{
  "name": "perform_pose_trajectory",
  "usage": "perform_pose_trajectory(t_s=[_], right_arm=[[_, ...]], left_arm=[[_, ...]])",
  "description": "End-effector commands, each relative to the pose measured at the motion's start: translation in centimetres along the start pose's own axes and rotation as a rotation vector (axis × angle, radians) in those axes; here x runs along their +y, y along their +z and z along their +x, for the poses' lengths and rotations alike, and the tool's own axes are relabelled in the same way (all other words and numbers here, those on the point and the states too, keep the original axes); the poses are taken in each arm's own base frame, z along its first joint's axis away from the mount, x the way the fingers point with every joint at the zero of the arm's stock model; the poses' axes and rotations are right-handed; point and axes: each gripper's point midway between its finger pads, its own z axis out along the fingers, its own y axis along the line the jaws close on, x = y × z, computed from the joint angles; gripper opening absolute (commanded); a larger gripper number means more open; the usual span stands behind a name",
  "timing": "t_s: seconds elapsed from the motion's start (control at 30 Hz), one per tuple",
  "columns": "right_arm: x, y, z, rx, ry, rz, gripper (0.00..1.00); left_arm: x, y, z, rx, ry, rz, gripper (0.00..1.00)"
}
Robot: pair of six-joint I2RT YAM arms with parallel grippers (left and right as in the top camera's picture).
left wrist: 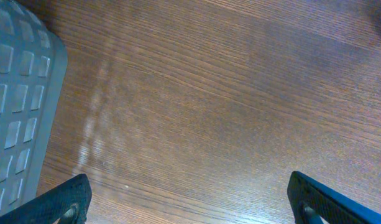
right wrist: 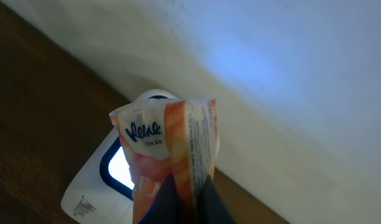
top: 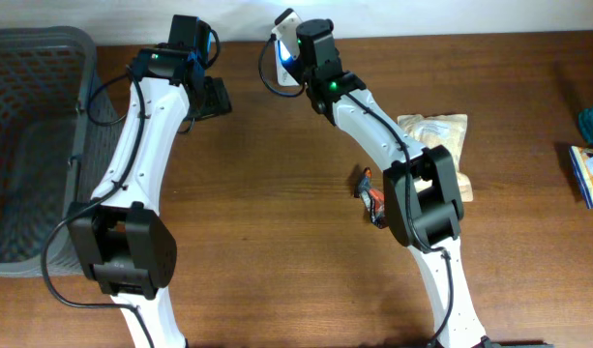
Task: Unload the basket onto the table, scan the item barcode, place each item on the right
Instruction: 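Hold the Kleenex pack in front of the white scanner, then carry the Kleenex pack to the far right edge and release it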
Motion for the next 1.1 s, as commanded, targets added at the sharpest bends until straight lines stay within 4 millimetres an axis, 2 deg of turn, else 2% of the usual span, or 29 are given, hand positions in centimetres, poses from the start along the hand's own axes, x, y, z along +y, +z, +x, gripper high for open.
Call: perform_pose_trajectory(t_s=[0.0,0.13,0.23,0.3,0.37,0.43,0.53,0.6,0.7,0.8,0.93,1.07], right_arm=[[-0.5,0.1,-0.5,-0.012,0.083,0.032,0.04],[-3.8,-1.4,-1.4,-0.003,0.274,0.165,0.04],[-8.5,-4.4,-2.2,0.015,0.38,0.378,0.04],[-12.4,-8.0,-2.6,0.038,0.436,0.571,0.04],[-15.3,-11.5,-2.9,0.067,0.457,0.717,0.04],[-17.6,-14.9,-2.8,0.12,0.447,0.814,0.04],[-19.8,-18.2,-1.1,0.208,0.472,0.849,0.04],[-21.8,-20.8,1.5,0.271,0.567,0.891,0.04],[-25.3,-24.9,7.4,0.391,0.76,0.974,0.04],[-27.2,-26.5,14.2,0.578,0.9,0.908,0.04],[-28.7,-28.0,21.9,0.745,1.123,0.769,0.04],[-31.4,-31.6,28.8,0.835,1.242,0.852,0.04]], left_arm=[[-0.2,0.6,0.3,0.015,-0.003,-0.009,0.99],[-0.2,0.6,0.3,0.015,-0.003,-0.009,0.99],[-0.2,0.6,0.3,0.014,-0.003,-0.008,0.99],[-0.2,0.6,0.3,0.014,-0.003,-0.008,0.99],[-0.2,0.6,0.3,0.015,-0.003,-0.009,0.99],[-0.2,0.6,0.3,0.014,-0.003,-0.008,0.99],[-0.2,0.6,0.3,0.015,-0.003,-0.009,0.99],[-0.2,0.7,0.3,0.015,-0.003,-0.009,0.99],[-0.2,0.6,0.3,0.014,-0.003,-0.008,0.99],[-0.2,0.6,0.3,0.014,-0.003,-0.008,0.99],[-0.2,0.7,0.3,0.015,-0.003,-0.009,0.99],[-0.2,0.6,0.3,0.014,-0.003,-0.008,0.99]])
